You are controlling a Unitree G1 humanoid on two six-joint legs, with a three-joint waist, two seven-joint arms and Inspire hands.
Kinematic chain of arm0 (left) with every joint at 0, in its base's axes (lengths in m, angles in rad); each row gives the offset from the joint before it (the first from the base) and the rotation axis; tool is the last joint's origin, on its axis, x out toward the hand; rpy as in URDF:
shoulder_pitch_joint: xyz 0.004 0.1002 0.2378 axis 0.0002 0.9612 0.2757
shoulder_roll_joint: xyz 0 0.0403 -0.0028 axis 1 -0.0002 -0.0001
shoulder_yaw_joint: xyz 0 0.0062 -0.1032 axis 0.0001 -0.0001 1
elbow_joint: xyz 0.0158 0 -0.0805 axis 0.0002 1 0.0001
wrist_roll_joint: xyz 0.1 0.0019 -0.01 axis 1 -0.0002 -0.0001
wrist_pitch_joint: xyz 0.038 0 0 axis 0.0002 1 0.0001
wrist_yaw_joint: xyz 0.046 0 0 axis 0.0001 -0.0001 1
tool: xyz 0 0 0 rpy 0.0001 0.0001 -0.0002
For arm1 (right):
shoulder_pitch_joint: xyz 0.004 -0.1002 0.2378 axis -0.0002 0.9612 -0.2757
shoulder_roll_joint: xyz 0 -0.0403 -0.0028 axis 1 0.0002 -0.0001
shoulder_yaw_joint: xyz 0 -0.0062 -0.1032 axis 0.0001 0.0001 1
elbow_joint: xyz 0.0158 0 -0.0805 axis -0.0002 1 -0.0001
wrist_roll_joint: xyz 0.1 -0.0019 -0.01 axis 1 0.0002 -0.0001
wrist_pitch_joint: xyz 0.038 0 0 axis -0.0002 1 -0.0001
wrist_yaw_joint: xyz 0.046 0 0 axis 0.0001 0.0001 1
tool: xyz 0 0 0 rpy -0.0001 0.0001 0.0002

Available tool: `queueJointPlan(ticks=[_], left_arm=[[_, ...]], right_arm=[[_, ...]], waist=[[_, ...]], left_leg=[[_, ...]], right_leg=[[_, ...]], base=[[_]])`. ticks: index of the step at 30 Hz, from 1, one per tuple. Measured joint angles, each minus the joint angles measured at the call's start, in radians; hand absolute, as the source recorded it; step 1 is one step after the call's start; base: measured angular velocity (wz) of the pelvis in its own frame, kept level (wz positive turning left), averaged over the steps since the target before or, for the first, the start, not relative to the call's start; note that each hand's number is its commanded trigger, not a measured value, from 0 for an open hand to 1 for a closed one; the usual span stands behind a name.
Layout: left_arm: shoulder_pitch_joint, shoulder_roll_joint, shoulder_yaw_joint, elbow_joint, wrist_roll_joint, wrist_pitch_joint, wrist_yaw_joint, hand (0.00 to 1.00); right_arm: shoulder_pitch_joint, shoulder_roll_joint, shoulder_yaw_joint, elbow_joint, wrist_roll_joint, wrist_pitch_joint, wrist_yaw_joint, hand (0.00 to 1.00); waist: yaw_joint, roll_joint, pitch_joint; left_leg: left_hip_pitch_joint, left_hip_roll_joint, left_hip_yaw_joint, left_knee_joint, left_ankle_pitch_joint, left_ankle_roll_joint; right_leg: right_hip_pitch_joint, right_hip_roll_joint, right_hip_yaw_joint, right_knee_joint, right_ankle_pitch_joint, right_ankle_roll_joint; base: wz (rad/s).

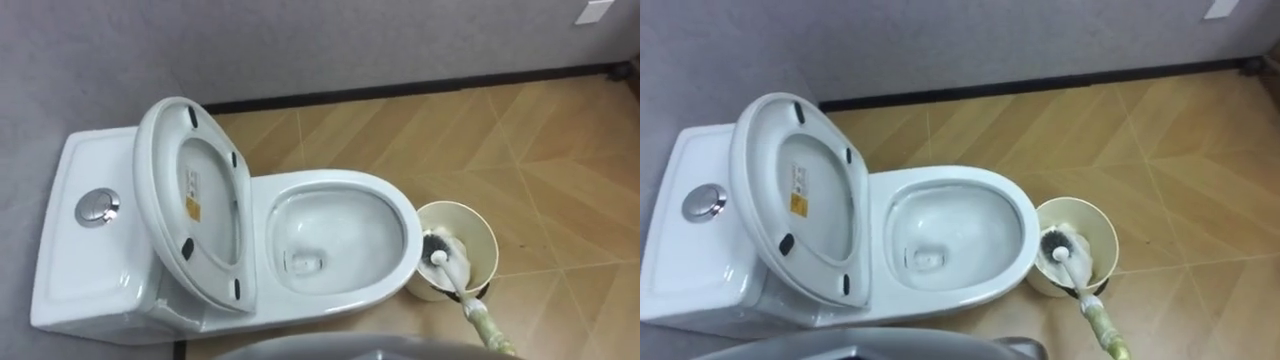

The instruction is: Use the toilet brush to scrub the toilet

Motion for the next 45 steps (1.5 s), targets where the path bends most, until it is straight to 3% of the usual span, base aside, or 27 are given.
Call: queueJointPlan(ticks=[3, 7, 12, 17, 20, 22, 23, 25, 29, 32, 36, 39, 45], left_arm=[[0.004, 0.002, 0.021, -0.005, -0.007, -0.028, 0.023, 0.0], [0.007, 0.021, 0.019, -0.008, -0.041, -0.063, 0.035, 0.0], [0.007, 0.024, 0.016, -0.028, -0.061, -0.073, 0.071, 0.0], [0.003, 0.037, -0.011, -0.025, -0.099, -0.107, 0.09, 0.0], [-0.006, 0.037, -0.025, -0.025, -0.116, -0.14, 0.09, 0.0], [-0.015, 0.037, -0.026, -0.034, -0.119, -0.154, 0.089, 0.0], [-0.022, 0.04, -0.028, -0.036, -0.125, -0.159, 0.085, 0.0], [-0.028, 0.045, -0.031, -0.04, -0.126, -0.172, 0.082, 0.0], [-0.049, 0.068, -0.049, -0.043, -0.131, -0.199, 0.087, 0.0], [-0.073, 0.081, -0.09, -0.04, -0.161, -0.218, 0.089, 0.0], [-0.098, 0.087, -0.141, -0.033, -0.168, -0.23, 0.084, 0.0], [-0.102, 0.096, -0.142, -0.037, -0.168, -0.241, 0.08, 0.0], [-0.155, 0.119, -0.209, -0.045, -0.206, -0.244, 0.072, 0.0]], right_arm=[[-0.006, 0.001, -0.071, -0.045, 0.114, -0.017, -0.064, 0.0], [-0.027, 0.0, -0.103, -0.167, 0.11, -0.053, -0.165, 0.0], [-0.077, -0.001, -0.091, -0.443, -0.032, -0.117, -0.331, 0.0], [-0.119, -0.005, 0.0, -0.549, -0.16, -0.167, -0.416, 0.0], [-0.139, -0.018, 0.068, -0.55, -0.205, -0.197, -0.426, 0.0], [-0.15, -0.026, 0.094, -0.543, -0.252, -0.203, -0.426, 0.0], [-0.159, -0.027, 0.101, -0.541, -0.283, -0.204, -0.426, 0.0], [-0.173, -0.029, 0.121, -0.541, -0.314, -0.208, -0.426, 0.0], [-0.18, -0.043, 0.22, -0.54, -0.402, -0.23, -0.411, 0.0], [-0.209, -0.067, 0.266, -0.507, -0.438, -0.252, -0.392, 0.0], [-0.285, -0.099, 0.292, -0.398, -0.48, -0.262, -0.356, 0.0], [-0.313, -0.127, 0.31, -0.314, -0.473, -0.266, -0.334, 0.0], [-0.382, -0.169, 0.331, -0.17, -0.47, -0.273, -0.293, 0.0]], waist=[[-0.006, -0.009, 0.0023], [-0.003, -0.029, -0.0025], [0.007, -0.035, -0.0046], [0.034, -0.037, -0.0067], [0.05, -0.038, -0.0071], [0.059, -0.032, -0.0066], [0.06, -0.034, -0.0019], [0.063, -0.028, -0.0041], [0.089, -0.04, 0.0031], [0.087, -0.029, 0.0101], [0.091, -0.002, 0.0083], [0.111, 0.006, 0.0044], [0.121, 0.01, 0.0097]], left_leg=[[-0.001, 0.001, 0.001, 0.001, 0.0, 0.0], [-0.017, 0.002, 0.0, 0.005, -0.001, 0.002], [-0.077, 0.002, -0.005, 0.025, -0.002, 0.005], [-0.09, 0.006, -0.005, 0.03, -0.002, 0.005], [-0.11, 0.006, -0.011, 0.033, -0.002, 0.005], [-0.133, 0.006, -0.019, 0.041, -0.002, 0.005], [-0.159, 0.007, -0.027, 0.058, -0.002, 0.005], [-0.195, 0.009, -0.027, 0.072, -0.002, 0.005], [-0.252, 0.017, -0.027, 0.1, -0.002, 0.006], [-0.307, 0.02, -0.049, 0.137, -0.005, 0.011], [-0.375, 0.021, -0.061, 0.141, 0.006, 0.021], [-0.423, 0.021, -0.061, 0.15, 0.017, 0.025], [-0.547, 0.022, -0.083, 0.22, 0.025, 0.036]], right_leg=[[-0.002, 0.001, 0.0, 0.001, 0.0, 0.002], [-0.017, 0.0, -0.004, 0.003, 0.004, 0.004], [-0.066, 0.005, -0.006, 0.001, 0.02, 0.005], [-0.075, 0.008, -0.006, 0.006, 0.023, 0.001], [-0.09, 0.008, -0.014, 0.007, 0.024, 0.001], [-0.111, 0.007, -0.02, 0.015, 0.024, 0.0], [-0.131, 0.006, -0.027, 0.026, 0.024, 0.0], [-0.162, 0.006, -0.035, 0.039, 0.024, -0.001], [-0.219, 0.007, -0.045, 0.067, 0.026, -0.003], [-0.246, 0.007, -0.076, 0.071, 0.032, -0.007], [-0.313, 0.003, -0.078, 0.094, 0.039, -0.007], [-0.368, -0.005, -0.081, 0.116, 0.04, -0.008], [-0.486, -0.022, -0.11, 0.193, 0.039, -0.009]], base=[[-0.04], [0.0], [0.03], [-0.01], [0.07], [0.12], [0.15], [0.09], [0.03], [0.21], [0.05], [0.0], [0.1]])
